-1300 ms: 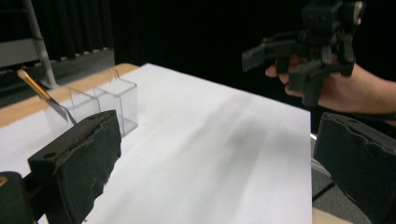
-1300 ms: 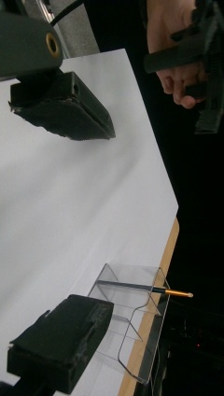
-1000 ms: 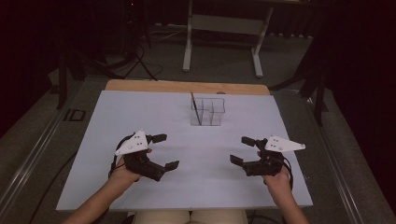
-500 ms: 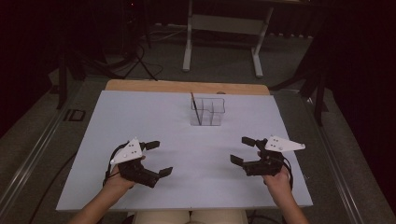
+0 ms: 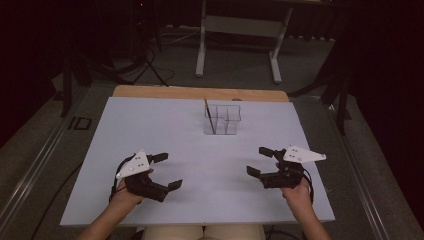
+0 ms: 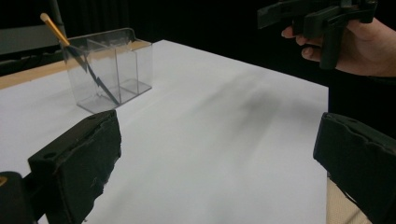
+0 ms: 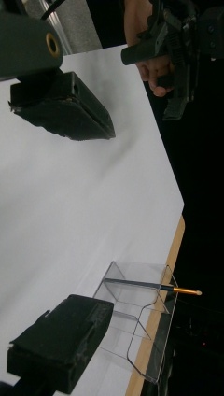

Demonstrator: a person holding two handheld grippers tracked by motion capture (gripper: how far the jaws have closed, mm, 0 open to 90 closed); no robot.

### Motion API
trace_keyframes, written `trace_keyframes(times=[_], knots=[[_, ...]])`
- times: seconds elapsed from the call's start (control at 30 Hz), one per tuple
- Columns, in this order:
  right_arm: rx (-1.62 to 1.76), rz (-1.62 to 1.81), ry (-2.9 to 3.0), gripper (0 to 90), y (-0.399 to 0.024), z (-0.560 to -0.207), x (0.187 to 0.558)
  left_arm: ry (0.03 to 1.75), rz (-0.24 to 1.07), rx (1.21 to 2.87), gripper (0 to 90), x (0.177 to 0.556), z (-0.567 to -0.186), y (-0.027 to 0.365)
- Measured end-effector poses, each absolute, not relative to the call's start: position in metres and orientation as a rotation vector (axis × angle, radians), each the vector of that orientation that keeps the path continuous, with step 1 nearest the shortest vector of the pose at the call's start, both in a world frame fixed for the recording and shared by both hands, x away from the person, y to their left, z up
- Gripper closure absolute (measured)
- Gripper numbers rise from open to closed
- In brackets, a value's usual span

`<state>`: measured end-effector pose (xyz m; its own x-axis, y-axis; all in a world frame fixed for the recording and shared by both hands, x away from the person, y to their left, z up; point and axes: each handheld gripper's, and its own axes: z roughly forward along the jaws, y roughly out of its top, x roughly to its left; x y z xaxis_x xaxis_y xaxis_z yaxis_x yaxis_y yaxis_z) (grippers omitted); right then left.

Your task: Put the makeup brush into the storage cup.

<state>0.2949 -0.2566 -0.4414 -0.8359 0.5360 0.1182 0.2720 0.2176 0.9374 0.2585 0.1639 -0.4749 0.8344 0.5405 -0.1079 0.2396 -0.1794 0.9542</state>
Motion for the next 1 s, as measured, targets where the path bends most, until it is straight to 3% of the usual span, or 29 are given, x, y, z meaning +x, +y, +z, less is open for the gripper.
trace_keyframes(times=[1.0], knots=[[0.761,1.618,2.315,14.4,-0.254,-0.455,0.297,0.625,0.283,1.758,2.1,0.263,-0.490,0.163]])
